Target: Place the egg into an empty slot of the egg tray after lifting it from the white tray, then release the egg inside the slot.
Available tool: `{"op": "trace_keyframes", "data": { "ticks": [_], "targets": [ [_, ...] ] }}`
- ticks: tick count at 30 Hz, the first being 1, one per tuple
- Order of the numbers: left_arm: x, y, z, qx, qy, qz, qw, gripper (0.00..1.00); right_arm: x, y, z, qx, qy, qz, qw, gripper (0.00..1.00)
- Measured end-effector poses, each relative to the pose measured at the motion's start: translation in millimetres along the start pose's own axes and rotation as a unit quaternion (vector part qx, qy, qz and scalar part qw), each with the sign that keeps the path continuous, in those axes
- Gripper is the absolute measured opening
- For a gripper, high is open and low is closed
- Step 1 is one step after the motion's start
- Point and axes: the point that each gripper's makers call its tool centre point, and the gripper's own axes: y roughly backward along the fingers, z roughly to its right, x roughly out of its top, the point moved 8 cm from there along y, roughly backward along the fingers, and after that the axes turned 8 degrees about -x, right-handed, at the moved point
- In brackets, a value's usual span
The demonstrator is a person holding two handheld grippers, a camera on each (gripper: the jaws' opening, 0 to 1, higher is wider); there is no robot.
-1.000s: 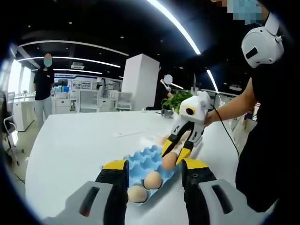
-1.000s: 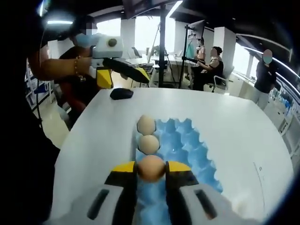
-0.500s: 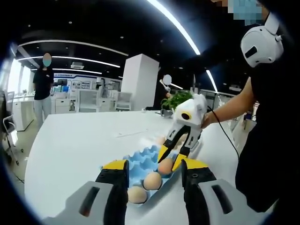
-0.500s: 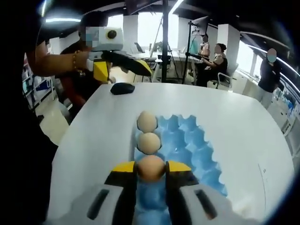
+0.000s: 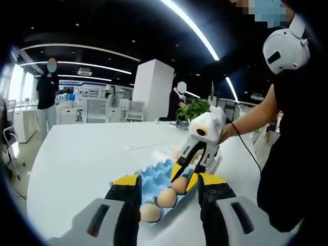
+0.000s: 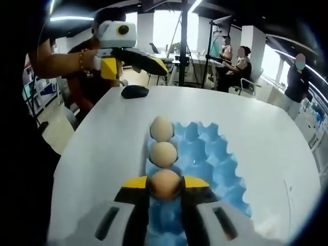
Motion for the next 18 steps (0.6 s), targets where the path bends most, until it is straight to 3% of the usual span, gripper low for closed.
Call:
{"op": "trace_keyframes", "data": {
  "ticks": [18],
  "targets": [
    [-0.7, 4.1, -0.4, 0.004, -0.001, 0.002, 1.0000, 0.43, -3.7, -4.0, -3.7, 0.003, 0.033, 0.011, 0.9994, 0.24]
  ]
}}
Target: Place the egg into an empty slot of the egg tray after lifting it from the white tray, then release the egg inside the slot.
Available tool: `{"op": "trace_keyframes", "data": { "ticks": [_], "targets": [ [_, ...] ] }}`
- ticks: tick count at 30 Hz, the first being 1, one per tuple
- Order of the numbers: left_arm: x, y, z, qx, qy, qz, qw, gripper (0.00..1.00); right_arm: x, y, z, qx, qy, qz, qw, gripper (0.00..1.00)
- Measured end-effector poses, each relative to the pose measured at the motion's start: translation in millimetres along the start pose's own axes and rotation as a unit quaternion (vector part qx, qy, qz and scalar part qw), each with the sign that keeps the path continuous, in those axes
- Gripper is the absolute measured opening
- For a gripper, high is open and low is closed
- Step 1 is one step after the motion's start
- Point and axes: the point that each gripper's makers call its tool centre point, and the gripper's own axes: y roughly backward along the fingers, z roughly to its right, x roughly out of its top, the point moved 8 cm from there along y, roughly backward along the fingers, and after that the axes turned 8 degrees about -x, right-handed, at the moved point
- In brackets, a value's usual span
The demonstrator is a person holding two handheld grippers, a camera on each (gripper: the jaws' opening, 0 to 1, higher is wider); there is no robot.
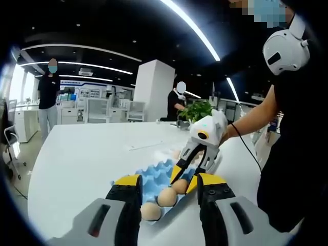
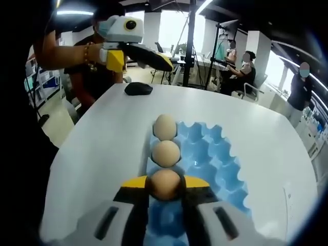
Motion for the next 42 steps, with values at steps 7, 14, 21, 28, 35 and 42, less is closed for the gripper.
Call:
{"op": "trace_keyframes", "data": {
  "ticks": [7, 14, 21, 28, 35, 42],
  "targets": [
    [2.2, -0.3, 0.2, -0.001, -0.003, 0.002, 1.0000, 0.43, -7.5, 5.7, -0.5, -0.011, 0.001, 0.010, 0.9999, 0.36],
    [2.6, -2.3, 0.7, -0.004, -0.003, 0.003, 1.0000, 0.42, -11.5, 25.4, 2.5, -0.033, -0.022, 0.024, 0.9989, 0.31],
    [3.3, -3.1, 0.8, -0.004, -0.004, 0.003, 1.0000, 0.42, -18.9, 43.0, 3.2, -0.055, -0.035, 0.026, 0.9975, 0.30],
    [3.3, -4.7, 1.3, -0.007, -0.004, 0.001, 1.0000, 0.42, -30.9, 64.7, 4.0, -0.079, -0.055, 0.019, 0.9952, 0.30],
    [5.4, -4.9, 0.1, -0.007, -0.007, 0.002, 1.0000, 0.42, -49.4, 89.2, 5.6, -0.108, -0.075, 0.005, 0.9912, 0.30],
    [5.5, -7.3, 1.0, -0.010, -0.007, 0.001, 0.9999, 0.41, -69.6, 110.5, 3.1, -0.132, -0.097, -0.013, 0.9864, 0.30]
  ]
}}
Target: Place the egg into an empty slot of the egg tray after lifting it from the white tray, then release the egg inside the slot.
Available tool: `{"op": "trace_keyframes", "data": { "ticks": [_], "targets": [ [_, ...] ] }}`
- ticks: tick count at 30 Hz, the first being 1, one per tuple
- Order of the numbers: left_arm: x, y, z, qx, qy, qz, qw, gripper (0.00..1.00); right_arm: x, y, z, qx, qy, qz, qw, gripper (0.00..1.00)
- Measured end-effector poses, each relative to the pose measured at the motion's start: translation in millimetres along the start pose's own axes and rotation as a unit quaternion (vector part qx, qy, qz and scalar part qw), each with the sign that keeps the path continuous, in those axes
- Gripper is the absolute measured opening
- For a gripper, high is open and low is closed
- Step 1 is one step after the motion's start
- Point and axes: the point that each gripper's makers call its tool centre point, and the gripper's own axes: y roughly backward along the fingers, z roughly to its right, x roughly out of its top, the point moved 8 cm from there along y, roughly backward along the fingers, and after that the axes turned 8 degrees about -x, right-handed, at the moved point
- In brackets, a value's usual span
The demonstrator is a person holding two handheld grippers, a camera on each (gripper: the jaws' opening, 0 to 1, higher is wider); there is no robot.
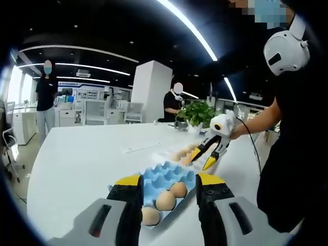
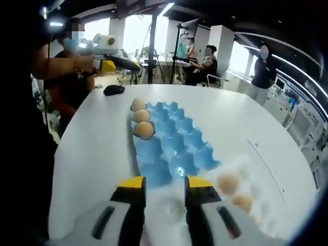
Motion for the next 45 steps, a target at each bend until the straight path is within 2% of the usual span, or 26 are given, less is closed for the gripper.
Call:
{"op": "trace_keyframes", "data": {
  "ticks": [10, 21, 24, 36, 37, 40, 43, 45],
  "targets": [
    [0.4, -1.4, 0.5, -0.002, -0.001, 0.000, 1.0000, 0.40, -21.9, 20.6, 5.7, -0.025, -0.014, -0.026, 0.9993, 0.29],
    [-0.4, -2.6, 0.8, -0.004, 0.000, -0.001, 1.0000, 0.40, -57.2, 56.5, 23.1, -0.075, -0.043, -0.063, 0.9943, 0.29],
    [0.3, -3.5, 0.9, -0.005, 0.000, 0.000, 1.0000, 0.40, -68.0, 65.2, 28.0, -0.093, -0.052, -0.076, 0.9914, 0.29],
    [0.7, -3.5, 1.2, -0.006, 0.000, -0.002, 1.0000, 0.40, -94.9, 89.9, 41.8, -0.142, -0.094, -0.097, 0.9806, 0.29],
    [0.4, -3.4, 1.1, -0.007, 0.000, -0.003, 1.0000, 0.39, -94.0, 93.1, 43.1, -0.149, -0.094, -0.086, 0.9807, 0.29],
    [0.1, -3.3, 0.7, -0.006, 0.000, -0.002, 1.0000, 0.40, -94.7, 99.6, 47.6, -0.161, -0.110, -0.088, 0.9768, 0.29],
    [0.0, -3.4, 0.5, -0.006, -0.002, -0.002, 1.0000, 0.41, -95.5, 101.2, 46.5, -0.170, -0.106, -0.098, 0.9749, 0.29],
    [-0.5, -3.2, 0.3, -0.005, 0.000, -0.002, 1.0000, 0.41, -99.8, 104.3, 47.7, -0.174, -0.108, -0.116, 0.9719, 0.29]
  ]
}}
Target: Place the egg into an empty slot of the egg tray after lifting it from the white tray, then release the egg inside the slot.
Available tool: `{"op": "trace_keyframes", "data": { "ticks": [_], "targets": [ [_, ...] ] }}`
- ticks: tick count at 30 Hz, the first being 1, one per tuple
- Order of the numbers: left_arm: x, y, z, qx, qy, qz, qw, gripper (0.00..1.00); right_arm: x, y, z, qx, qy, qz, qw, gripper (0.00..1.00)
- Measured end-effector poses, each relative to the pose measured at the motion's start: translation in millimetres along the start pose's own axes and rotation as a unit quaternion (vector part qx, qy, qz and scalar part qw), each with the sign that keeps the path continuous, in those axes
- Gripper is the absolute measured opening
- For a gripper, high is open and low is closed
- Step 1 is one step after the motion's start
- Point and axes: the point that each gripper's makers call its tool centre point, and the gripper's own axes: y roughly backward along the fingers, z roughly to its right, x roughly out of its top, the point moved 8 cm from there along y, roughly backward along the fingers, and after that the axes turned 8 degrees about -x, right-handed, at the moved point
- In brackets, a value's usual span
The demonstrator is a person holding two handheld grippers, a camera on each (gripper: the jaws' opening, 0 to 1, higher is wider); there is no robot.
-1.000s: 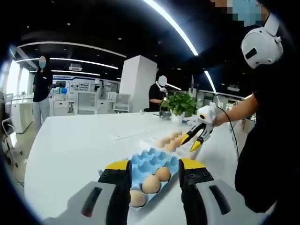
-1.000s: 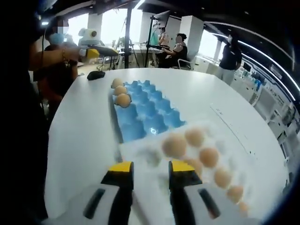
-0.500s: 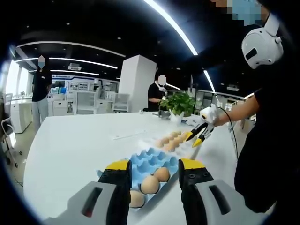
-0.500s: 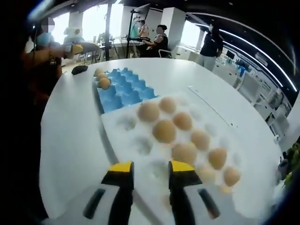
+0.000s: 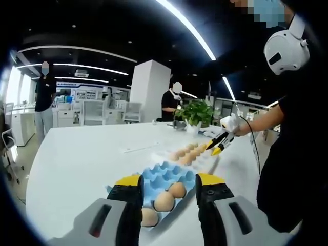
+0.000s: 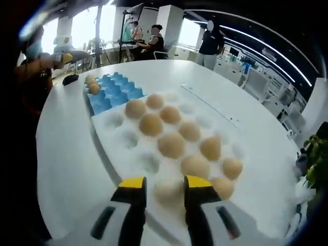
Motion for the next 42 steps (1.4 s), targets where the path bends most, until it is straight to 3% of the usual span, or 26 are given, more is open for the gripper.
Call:
{"op": "trace_keyframes", "data": {
  "ticks": [6, 9, 10, 11, 16, 24, 32, 39, 41, 42],
  "targets": [
    [-1.7, 1.2, -0.9, 0.000, 0.002, -0.001, 1.0000, 0.40, -3.4, -3.1, 3.2, 0.009, -0.021, -0.011, 0.9997, 0.29],
    [-0.5, 0.9, -0.5, 0.000, 0.002, 0.000, 1.0000, 0.40, -5.9, -7.1, 7.5, 0.026, -0.068, -0.033, 0.9968, 0.28],
    [-0.1, 1.1, -0.6, 0.001, 0.001, 0.000, 1.0000, 0.40, -6.3, -7.7, 9.6, 0.026, -0.068, -0.036, 0.9966, 0.28],
    [0.4, 1.6, -0.7, 0.002, 0.000, -0.001, 1.0000, 0.40, -4.7, -9.8, 10.5, 0.035, -0.043, -0.040, 0.9976, 0.28],
    [1.7, 2.9, -0.8, 0.005, 0.000, -0.003, 1.0000, 0.40, -2.1, -15.0, 15.1, 0.073, -0.032, -0.077, 0.9939, 0.29],
    [5.5, 2.3, -0.6, 0.006, -0.005, -0.001, 1.0000, 0.39, -1.7, -18.6, 18.1, 0.102, -0.025, -0.094, 0.9900, 0.29],
    [6.3, 3.6, -2.4, 0.008, -0.008, 0.001, 0.9999, 0.37, -1.8, -21.4, 20.2, 0.108, -0.017, -0.114, 0.9875, 0.30],
    [5.5, 3.8, -3.5, 0.010, -0.009, 0.000, 0.9999, 0.37, -1.0, -20.4, 17.7, 0.085, -0.056, -0.124, 0.9870, 0.26],
    [5.2, 3.5, -3.4, 0.009, -0.009, 0.003, 0.9999, 0.37, -0.5, -18.3, 13.6, 0.072, -0.044, -0.118, 0.9895, 0.26],
    [5.1, 3.5, -3.2, 0.009, -0.009, 0.003, 0.9999, 0.37, 0.2, -17.7, 12.9, 0.066, -0.011, -0.107, 0.9920, 0.25]
  ]
}}
